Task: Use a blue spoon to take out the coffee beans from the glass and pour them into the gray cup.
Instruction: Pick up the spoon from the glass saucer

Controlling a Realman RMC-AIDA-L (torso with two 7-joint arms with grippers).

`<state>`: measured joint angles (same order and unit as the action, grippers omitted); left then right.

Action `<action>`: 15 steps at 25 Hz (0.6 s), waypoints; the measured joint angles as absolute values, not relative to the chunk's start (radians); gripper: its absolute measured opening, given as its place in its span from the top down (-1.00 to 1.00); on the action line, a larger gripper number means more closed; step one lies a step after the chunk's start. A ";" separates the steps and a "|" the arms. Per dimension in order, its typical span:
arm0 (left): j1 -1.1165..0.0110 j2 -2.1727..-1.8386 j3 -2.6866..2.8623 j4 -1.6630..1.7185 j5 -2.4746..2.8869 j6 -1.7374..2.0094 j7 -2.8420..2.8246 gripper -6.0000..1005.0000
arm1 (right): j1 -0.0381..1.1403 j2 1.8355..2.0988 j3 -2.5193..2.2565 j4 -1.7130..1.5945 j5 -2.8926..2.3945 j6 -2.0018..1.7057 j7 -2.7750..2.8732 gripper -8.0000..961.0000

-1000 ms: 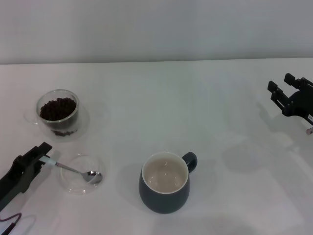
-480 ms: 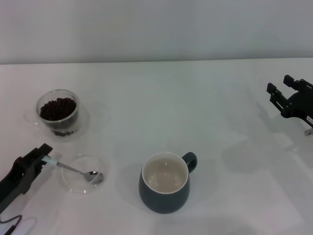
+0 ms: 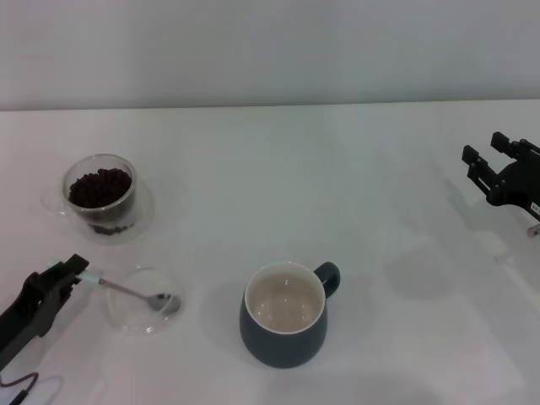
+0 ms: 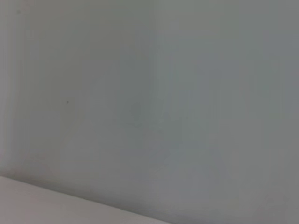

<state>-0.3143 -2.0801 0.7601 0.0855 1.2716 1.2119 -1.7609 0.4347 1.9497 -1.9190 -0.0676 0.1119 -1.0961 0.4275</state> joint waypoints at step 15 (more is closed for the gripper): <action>-0.301 -2.080 0.756 0.093 1.269 1.236 -1.757 0.74 | 0.433 1.960 -1.894 -0.063 0.112 -1.097 0.403 -0.05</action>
<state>-0.3007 -2.0800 0.7556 0.0931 1.2692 1.2363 -1.7567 0.4325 1.9604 -1.8944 -0.0626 0.1120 -1.0969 0.4032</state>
